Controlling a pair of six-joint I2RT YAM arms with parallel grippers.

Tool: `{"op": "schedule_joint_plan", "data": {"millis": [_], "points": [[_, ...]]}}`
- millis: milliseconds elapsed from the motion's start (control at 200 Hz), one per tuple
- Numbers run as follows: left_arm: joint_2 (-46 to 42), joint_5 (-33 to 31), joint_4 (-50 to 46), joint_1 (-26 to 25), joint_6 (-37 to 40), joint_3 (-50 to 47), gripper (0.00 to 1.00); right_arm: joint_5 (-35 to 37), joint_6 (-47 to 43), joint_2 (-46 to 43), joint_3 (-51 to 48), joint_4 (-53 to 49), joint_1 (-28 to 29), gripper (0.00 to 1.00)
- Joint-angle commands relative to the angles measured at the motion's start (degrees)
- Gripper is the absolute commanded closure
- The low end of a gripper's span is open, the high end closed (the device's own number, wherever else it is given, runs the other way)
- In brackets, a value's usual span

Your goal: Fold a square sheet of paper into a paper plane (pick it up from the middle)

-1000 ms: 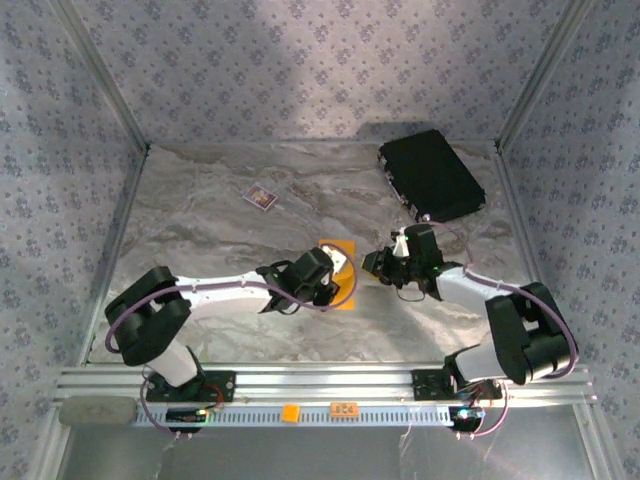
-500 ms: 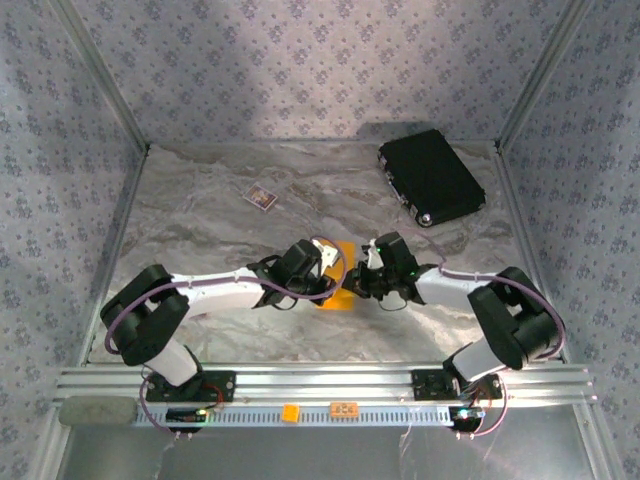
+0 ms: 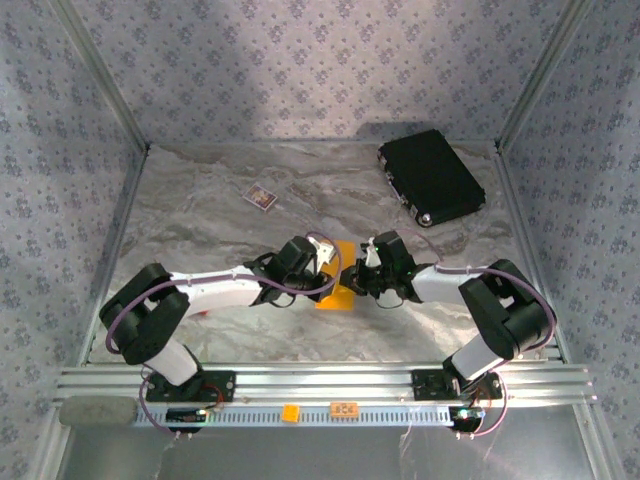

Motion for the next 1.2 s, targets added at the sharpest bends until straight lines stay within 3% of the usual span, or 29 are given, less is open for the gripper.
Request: {"op": "schedule_joint_plan", "data": {"millis": [0, 225, 500, 820, 1024, 1194], "points": [[0.8, 1.4, 2.0, 0.8, -0.3, -0.5, 0.90, 0.5, 0.8, 0.3, 0.0, 0.5, -0.3, 0.91], [2.0, 2.9, 2.5, 1.5, -0.1, 0.2, 0.80, 0.4, 0.8, 0.1, 0.0, 0.5, -0.5, 0.91], [3.0, 3.2, 3.7, 1.7, -0.2, -0.1, 0.85, 0.4, 0.7, -0.1, -0.2, 0.1, -0.7, 0.91], [2.0, 3.9, 6.1, 2.4, -1.2, -1.2, 0.81, 0.4, 0.5, -0.1, -0.4, 0.0, -1.0, 0.91], [2.0, 4.3, 6.0, 2.7, -1.2, -1.5, 0.90, 0.4, 0.5, 0.0, -0.4, 0.1, -1.0, 0.91], [1.9, 4.4, 6.9, 2.8, -1.6, -1.8, 0.89, 0.4, 0.5, 0.0, -0.4, 0.1, -1.1, 0.91]]}}
